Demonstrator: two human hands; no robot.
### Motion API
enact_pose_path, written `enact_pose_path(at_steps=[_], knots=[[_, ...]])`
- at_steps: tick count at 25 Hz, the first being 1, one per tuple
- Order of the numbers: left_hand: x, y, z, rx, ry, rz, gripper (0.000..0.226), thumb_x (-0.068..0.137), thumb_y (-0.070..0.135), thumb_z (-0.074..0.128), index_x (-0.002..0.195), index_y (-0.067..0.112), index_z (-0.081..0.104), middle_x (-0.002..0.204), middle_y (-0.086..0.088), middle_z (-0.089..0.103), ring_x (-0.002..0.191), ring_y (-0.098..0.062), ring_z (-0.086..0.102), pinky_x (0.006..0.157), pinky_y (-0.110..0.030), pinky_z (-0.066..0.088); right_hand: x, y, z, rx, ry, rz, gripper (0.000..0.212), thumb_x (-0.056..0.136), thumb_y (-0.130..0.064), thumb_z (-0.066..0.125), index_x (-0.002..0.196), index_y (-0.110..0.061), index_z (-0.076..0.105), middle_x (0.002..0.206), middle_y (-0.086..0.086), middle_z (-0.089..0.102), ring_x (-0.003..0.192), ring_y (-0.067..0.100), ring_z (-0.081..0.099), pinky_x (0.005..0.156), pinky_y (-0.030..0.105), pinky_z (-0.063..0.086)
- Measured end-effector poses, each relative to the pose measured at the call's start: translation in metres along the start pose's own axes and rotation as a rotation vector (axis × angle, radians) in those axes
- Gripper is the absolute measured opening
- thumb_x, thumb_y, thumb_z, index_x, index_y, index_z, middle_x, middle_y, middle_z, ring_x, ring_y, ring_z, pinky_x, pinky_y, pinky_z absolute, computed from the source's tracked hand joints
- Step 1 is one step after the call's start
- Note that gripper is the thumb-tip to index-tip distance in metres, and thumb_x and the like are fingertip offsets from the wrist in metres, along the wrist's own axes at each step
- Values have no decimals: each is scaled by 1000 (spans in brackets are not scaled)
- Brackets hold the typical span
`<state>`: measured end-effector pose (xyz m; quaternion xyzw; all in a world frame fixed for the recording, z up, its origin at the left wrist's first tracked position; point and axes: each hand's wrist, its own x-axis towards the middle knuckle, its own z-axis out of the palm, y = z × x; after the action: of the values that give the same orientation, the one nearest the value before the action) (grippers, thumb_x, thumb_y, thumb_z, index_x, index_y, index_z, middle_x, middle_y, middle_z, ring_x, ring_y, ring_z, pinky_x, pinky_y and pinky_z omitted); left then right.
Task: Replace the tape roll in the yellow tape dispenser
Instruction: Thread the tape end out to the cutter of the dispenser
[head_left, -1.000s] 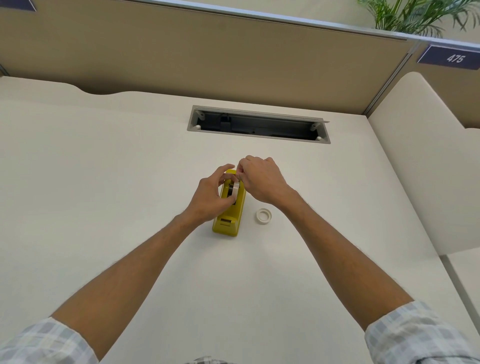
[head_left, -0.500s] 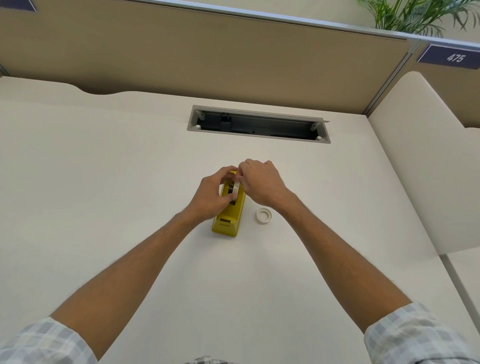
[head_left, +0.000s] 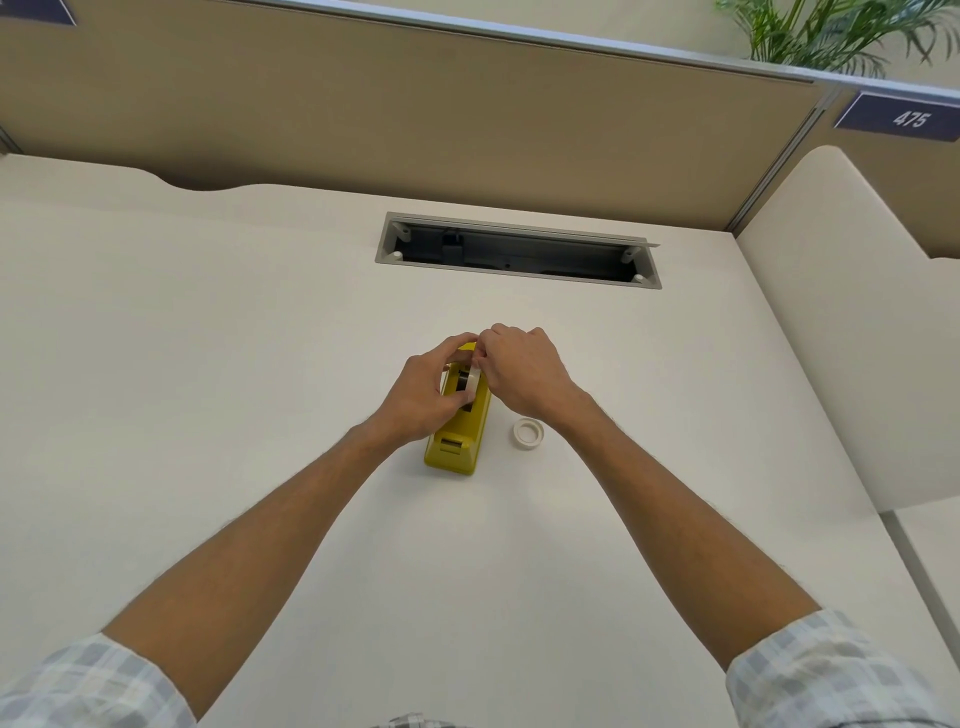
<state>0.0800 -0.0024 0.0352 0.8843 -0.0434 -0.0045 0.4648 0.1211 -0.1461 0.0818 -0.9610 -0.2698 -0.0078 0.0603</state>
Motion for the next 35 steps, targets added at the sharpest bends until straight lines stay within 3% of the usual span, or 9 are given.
enact_pose_path(at_steps=[9,13,17,20,26,35], knots=[[1,1,-1,-4,1,-9,75,81,11,71,143,31,35,130,4,62,114,-13,52,86,-18,38,-1,1,7,9,21,11,19,100,-23,46,105,-12,60,98,5,63,82,21,59,77,35,42],[-1,0,-1,23,5,-25,74,82,16,72,143,32,34,132,4,61,111,-7,48,84,-14,36,-2,2,8,21,23,16,18,99,-23,47,104,-12,60,98,5,63,81,21,59,77,35,42],[-3,0,-2,46,19,-24,74,81,20,74,144,30,35,138,4,56,127,-9,48,97,-29,43,-3,2,8,42,28,25,21,100,-24,45,107,-12,61,100,4,63,84,22,60,78,36,45],[-4,2,-2,56,32,-22,74,81,21,74,144,28,35,138,4,55,124,-6,48,99,-30,41,-5,2,10,71,61,37,22,100,-25,46,107,-13,63,101,3,64,84,21,61,77,34,43],[-9,7,-4,43,27,-31,72,83,23,72,145,25,35,138,2,56,128,-18,49,104,-41,44,-13,4,13,182,119,43,24,98,-24,49,104,-16,71,94,2,67,81,21,61,75,37,47],[-10,9,-3,42,25,-29,68,86,26,70,145,23,36,141,1,54,131,-19,46,99,-28,36,-22,6,21,230,203,9,22,95,-25,52,104,-22,73,87,2,68,75,20,60,66,36,46]])
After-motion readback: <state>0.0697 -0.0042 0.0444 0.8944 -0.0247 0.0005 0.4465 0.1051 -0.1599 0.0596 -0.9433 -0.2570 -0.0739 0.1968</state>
